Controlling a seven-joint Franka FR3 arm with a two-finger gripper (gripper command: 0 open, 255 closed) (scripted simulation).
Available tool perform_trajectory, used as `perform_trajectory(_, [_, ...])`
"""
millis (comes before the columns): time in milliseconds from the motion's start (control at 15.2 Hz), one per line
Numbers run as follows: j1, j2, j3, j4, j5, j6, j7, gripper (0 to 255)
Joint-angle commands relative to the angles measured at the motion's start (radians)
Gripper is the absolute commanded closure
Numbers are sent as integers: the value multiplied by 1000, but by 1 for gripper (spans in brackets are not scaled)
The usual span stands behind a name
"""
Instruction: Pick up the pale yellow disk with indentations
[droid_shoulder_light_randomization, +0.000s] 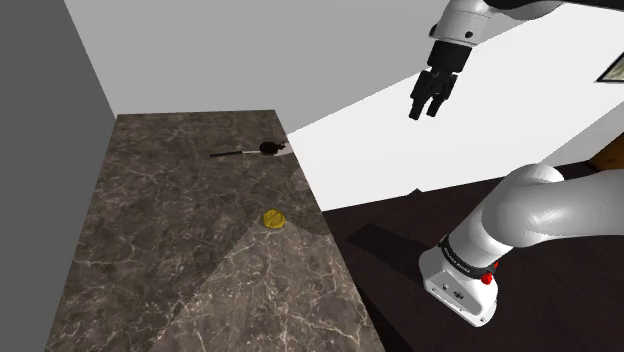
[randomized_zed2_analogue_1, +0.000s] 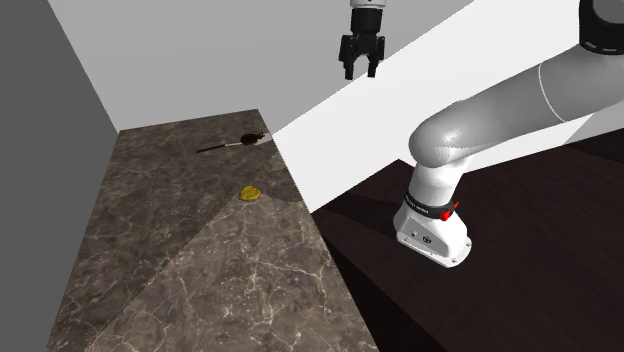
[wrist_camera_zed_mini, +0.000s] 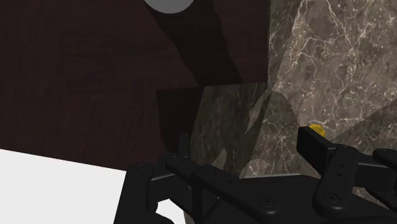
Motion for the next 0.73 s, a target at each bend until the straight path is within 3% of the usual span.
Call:
perform_trajectory(0, [0,0,0,0,0,0,0,0])
perform_trajectory(660, [74,72,236,-154,134,310,224,0])
